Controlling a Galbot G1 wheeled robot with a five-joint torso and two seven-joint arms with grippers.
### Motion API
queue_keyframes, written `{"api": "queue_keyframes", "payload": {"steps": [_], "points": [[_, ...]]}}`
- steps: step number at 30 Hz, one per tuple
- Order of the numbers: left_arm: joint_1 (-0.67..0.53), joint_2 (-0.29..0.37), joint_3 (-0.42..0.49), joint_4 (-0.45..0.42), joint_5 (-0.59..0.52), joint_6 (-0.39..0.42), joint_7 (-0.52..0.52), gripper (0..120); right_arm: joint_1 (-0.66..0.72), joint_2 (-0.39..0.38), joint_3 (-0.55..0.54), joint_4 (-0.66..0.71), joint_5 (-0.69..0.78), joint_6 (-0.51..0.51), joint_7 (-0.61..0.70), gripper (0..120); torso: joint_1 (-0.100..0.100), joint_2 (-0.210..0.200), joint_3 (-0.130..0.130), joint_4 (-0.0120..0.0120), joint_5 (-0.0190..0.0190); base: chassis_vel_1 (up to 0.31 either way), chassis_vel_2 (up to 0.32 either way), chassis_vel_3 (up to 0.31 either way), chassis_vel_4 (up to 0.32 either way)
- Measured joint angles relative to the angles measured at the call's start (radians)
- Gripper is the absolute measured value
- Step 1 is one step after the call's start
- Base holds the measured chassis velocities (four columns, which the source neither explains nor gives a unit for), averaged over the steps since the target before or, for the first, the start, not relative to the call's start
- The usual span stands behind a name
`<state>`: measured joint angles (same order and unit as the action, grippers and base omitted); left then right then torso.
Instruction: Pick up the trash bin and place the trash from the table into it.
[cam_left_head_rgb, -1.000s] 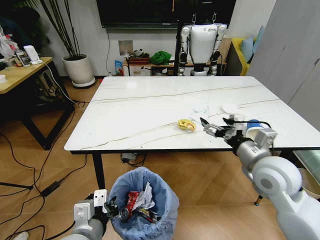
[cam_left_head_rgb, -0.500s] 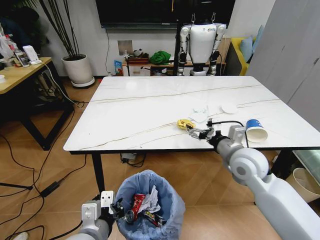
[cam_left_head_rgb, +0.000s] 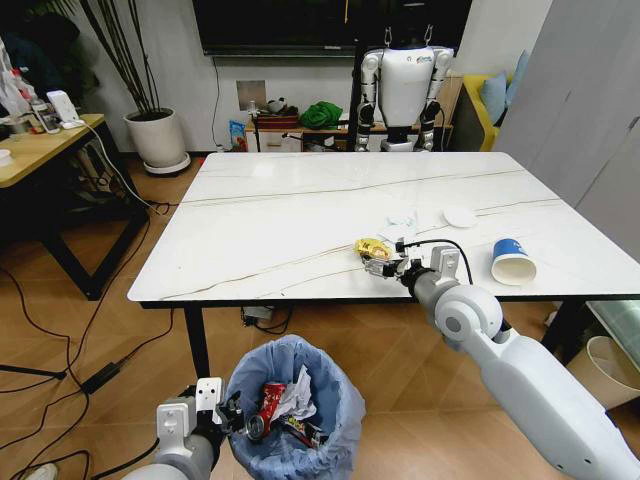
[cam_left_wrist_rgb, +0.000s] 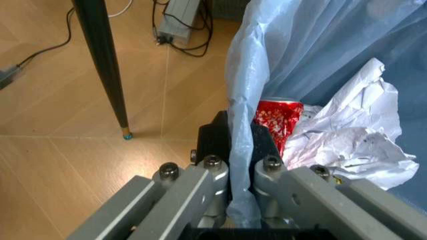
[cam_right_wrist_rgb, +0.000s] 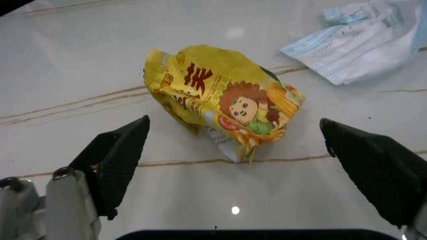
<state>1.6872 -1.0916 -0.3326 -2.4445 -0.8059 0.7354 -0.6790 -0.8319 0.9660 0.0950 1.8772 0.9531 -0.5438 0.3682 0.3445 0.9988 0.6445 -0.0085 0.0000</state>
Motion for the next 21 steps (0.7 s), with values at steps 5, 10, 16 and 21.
{"api": "queue_keyframes", "payload": {"steps": [5,10,16,21], "points": [[-0.006,0.003,-0.002,0.000,-0.007,0.000,0.002,0,-0.003,0.002,-0.001,-0.005,-0.004,0.008,0.000,73,0.000,0.000,0.000,0.0000,0.0000,0.000,0.000,0.000,0.000],[-0.007,0.007,-0.005,0.000,-0.009,0.000,0.009,0,-0.006,0.002,-0.001,-0.005,-0.005,0.009,0.000,53,0.000,0.000,0.000,0.0000,0.0000,0.000,0.000,0.000,0.000],[-0.008,0.011,-0.013,-0.001,-0.025,0.000,0.013,0,-0.007,0.003,0.001,-0.005,-0.005,0.009,0.001,36,0.000,0.000,0.000,0.0000,-0.0001,0.000,0.000,0.000,0.000],[-0.010,0.010,-0.014,0.000,-0.028,0.000,0.017,0,-0.007,0.008,0.002,-0.007,0.003,0.012,0.009,15,0.000,0.000,0.000,0.0001,0.0000,0.000,0.000,0.000,0.000]]}}
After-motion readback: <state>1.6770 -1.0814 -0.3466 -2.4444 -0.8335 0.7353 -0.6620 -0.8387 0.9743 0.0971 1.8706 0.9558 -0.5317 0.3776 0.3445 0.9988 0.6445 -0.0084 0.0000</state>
